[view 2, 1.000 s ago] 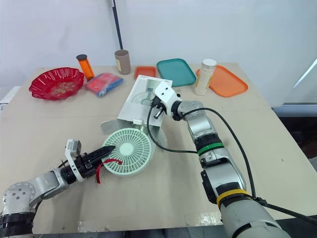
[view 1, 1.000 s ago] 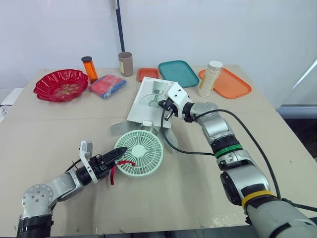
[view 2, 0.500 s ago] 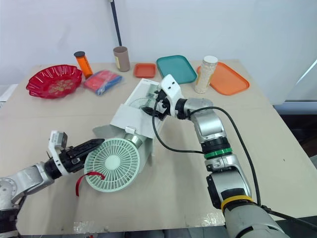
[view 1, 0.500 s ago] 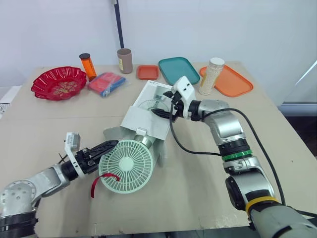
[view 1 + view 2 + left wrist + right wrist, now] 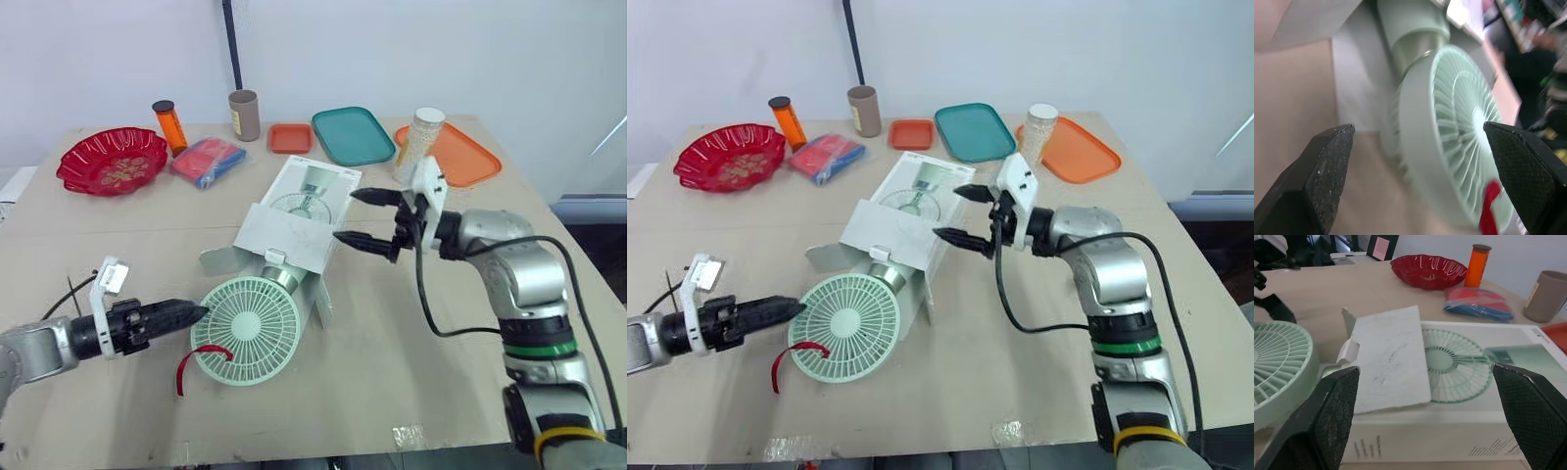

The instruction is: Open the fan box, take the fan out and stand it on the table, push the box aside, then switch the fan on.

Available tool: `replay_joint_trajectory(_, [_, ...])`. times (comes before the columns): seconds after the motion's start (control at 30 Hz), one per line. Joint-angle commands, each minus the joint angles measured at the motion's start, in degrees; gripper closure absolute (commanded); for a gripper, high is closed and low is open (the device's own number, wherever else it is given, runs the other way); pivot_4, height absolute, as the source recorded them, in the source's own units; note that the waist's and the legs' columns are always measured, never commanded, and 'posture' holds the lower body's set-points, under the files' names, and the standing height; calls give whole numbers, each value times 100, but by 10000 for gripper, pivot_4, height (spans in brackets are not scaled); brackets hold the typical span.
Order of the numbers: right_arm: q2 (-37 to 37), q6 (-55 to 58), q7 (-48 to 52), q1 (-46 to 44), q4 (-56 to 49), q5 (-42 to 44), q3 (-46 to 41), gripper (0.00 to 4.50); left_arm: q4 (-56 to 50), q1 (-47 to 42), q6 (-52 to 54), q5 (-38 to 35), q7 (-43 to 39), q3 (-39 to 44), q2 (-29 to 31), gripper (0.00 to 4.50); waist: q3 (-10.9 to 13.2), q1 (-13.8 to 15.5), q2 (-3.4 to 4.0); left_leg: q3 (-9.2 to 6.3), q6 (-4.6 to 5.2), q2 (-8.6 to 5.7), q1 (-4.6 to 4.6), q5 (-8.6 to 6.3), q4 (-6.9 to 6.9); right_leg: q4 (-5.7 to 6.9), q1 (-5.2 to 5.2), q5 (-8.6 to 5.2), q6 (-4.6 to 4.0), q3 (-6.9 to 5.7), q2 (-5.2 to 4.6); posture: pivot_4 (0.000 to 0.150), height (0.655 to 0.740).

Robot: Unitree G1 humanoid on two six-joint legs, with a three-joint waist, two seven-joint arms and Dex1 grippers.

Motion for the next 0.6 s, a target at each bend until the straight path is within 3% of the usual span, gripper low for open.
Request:
replay_joint_trajectory(0.03, [-301,-53,332,232,-610,280,8,1004,-390,273,-1269,1229,-852,-294,291,0,4,15,0,2,0,-1,0,0,0,0,0,0,0,1,-2,1500,7400])
replay_joint_trajectory(0.1, [-491,-114,482,444,-719,268,87,1004,-290,261,-2207,1978,-1052,-366,302,0,6,28,-2,2,0,1,0,0,1,-1,1,0,0,0,-1,1500,7400])
replay_joint_trajectory(0.27, [-681,-324,638,678,-699,176,284,1004,71,38,-3526,2716,-1336,-281,54,0,7,31,-4,9,11,1,2,8,3,-5,7,2,3,1,-1,1500,7400])
replay_joint_trajectory(0.33, [-677,-366,610,702,-652,158,322,1004,199,-88,-3494,2712,-1356,-226,51,0,9,28,-8,9,12,3,2,8,4,-5,7,3,3,0,0,1500,7400])
replay_joint_trajectory(0.6, [-642,-444,570,703,-532,150,429,1004,-92,-763,-2016,1538,-1047,168,44,0,25,25,-37,3,21,4,-4,3,13,4,6,7,8,-2,1,1500,7400])
